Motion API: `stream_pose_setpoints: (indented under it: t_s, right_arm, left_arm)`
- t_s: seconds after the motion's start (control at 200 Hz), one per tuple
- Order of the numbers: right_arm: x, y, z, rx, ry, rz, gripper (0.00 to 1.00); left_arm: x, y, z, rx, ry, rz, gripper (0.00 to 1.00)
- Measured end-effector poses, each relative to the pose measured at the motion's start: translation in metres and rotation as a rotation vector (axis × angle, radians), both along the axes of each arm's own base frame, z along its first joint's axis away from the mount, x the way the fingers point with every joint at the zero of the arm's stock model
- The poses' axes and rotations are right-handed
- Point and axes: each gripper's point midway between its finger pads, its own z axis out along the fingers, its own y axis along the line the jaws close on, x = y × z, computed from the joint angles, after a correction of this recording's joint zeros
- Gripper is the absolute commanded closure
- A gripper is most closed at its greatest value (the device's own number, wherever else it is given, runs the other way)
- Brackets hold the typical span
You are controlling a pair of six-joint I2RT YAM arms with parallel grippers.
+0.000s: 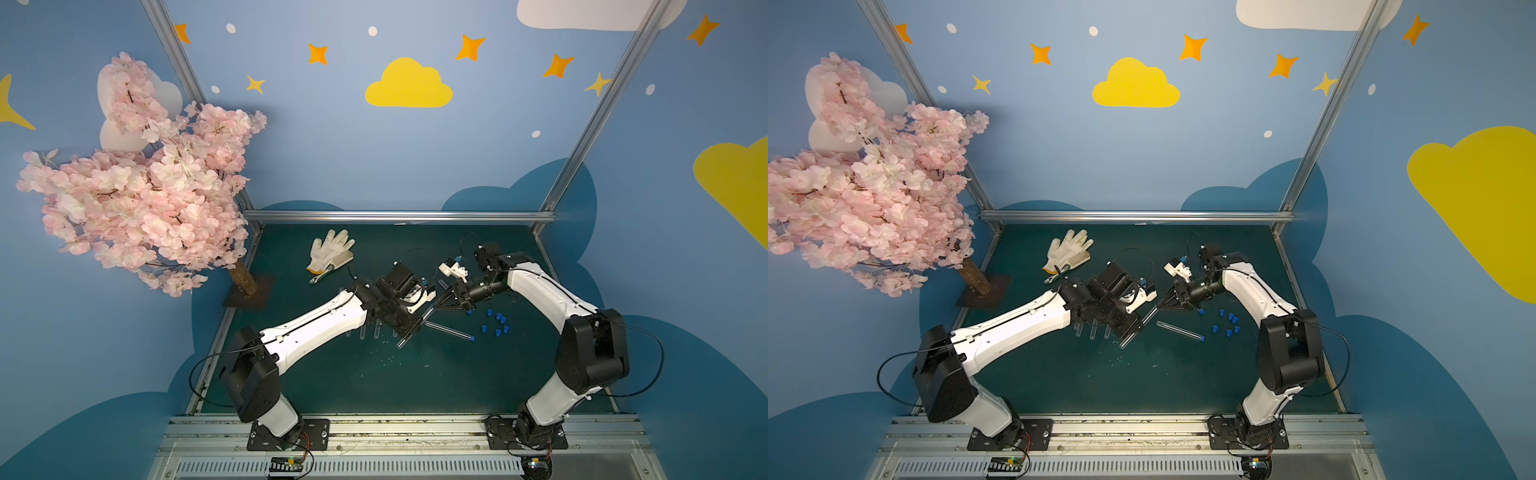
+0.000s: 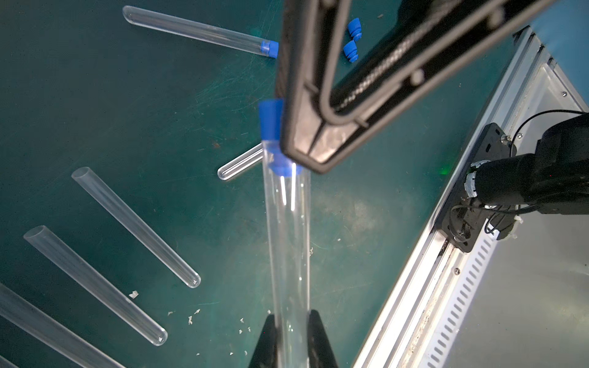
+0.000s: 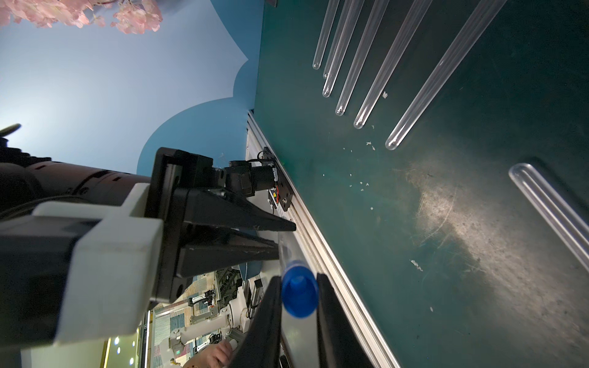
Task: Remove stoppers from test tubes
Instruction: Open the stopper on the test tube.
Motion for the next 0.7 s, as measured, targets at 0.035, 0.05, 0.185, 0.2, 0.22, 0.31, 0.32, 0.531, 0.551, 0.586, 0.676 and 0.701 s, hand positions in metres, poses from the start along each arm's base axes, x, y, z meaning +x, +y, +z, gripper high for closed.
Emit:
stream_pose_setpoints:
  t_s: [0.035, 0.05, 0.185, 0.2, 0.22, 0.31, 0.32, 0.531, 0.551, 0.586, 0.676, 0.701]
  right_arm:
    - [-0.0001, 0.0003, 0.0001, 0.0, -0.001, 0.001, 0.82]
    - [-0.0002, 0.0004, 0.0001, 0.0, -0.001, 0.002, 0.83]
    - [-0.0004, 0.0009, -0.001, -0.005, -0.001, 0.004, 0.89]
    - [-0.0005, 0.001, -0.0013, -0.005, 0.0, 0.004, 0.89]
    - [-0.0004, 0.0009, -0.0015, -0.006, 0.0, 0.004, 0.9]
    - [-0.0009, 0.0013, -0.0027, -0.012, 0.001, 0.006, 0.92]
    - [-0.0009, 0.0013, -0.0029, -0.014, 0.001, 0.007, 0.92]
    - [-0.0011, 0.0, -0.0059, -0.04, 0.003, 0.008, 0.96]
    - [-0.0008, -0.0003, -0.0062, -0.044, 0.002, 0.009, 0.97]
    - [-0.0005, -0.0009, -0.0066, -0.052, 0.0, 0.009, 0.98]
    - [-0.0001, -0.0019, -0.007, -0.077, -0.007, 0.016, 1.0]
    - [0.0, -0.0022, -0.0072, -0.084, -0.01, 0.018, 1.0]
  left_arm:
    - [-0.0001, 0.0001, -0.0002, 0.001, 0.001, 0.0, 0.97]
    - [-0.0002, 0.0001, -0.0004, 0.001, 0.001, -0.001, 0.97]
    - [-0.0006, 0.0002, -0.0024, 0.006, 0.007, -0.002, 0.97]
    - [-0.0006, 0.0002, -0.0024, 0.006, 0.007, -0.002, 0.97]
    - [-0.0007, 0.0003, -0.0026, 0.007, 0.008, -0.002, 0.97]
    - [-0.001, 0.0007, -0.0036, 0.01, 0.011, -0.002, 0.97]
    - [-0.001, 0.0007, -0.0037, 0.011, 0.011, -0.002, 0.97]
    - [-0.0018, 0.0011, -0.0055, 0.017, 0.015, -0.005, 0.97]
    - [-0.0018, 0.0011, -0.0055, 0.017, 0.015, -0.005, 0.97]
    - [-0.0018, 0.0012, -0.0056, 0.017, 0.014, -0.005, 0.97]
    - [-0.0021, 0.0017, -0.0059, 0.02, 0.013, -0.009, 0.97]
    - [-0.0022, 0.0019, -0.006, 0.022, 0.012, -0.011, 0.97]
